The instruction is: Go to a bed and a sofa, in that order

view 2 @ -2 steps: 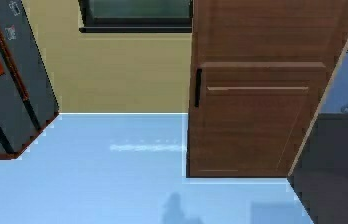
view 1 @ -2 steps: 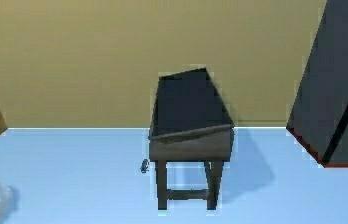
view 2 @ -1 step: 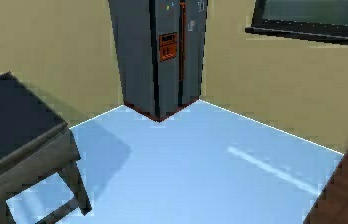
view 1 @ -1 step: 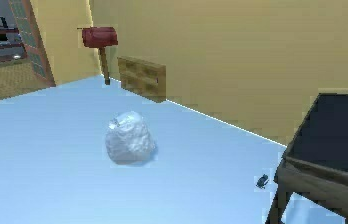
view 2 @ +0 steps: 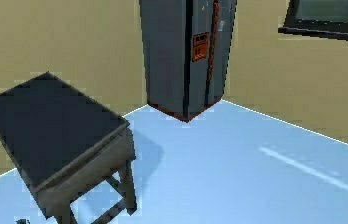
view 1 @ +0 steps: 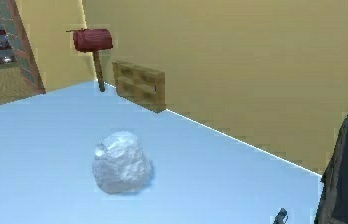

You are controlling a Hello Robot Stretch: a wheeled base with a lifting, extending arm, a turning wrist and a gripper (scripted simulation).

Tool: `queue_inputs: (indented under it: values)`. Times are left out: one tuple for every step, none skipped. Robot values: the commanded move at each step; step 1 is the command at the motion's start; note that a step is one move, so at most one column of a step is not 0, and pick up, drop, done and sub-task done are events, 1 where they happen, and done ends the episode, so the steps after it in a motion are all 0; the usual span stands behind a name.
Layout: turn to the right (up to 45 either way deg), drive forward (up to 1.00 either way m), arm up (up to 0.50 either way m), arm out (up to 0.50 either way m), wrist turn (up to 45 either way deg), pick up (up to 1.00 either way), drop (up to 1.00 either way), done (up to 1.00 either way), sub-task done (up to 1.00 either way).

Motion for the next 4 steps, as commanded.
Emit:
queue_inputs:
  values:
    - [-42.0,0.00,0.00,0.00,0.0,0.00,0.00,0.00,0.00]
    - [0.0,0.65,0.00,0.00,0.0,0.00,0.00,0.00,0.00]
    - [-6.0,0.00,0.00,0.00,0.0,0.00,0.00,0.00,0.00]
    - [0.0,1.00,0.00,0.00,0.0,0.00,0.00,0.00,0.00]
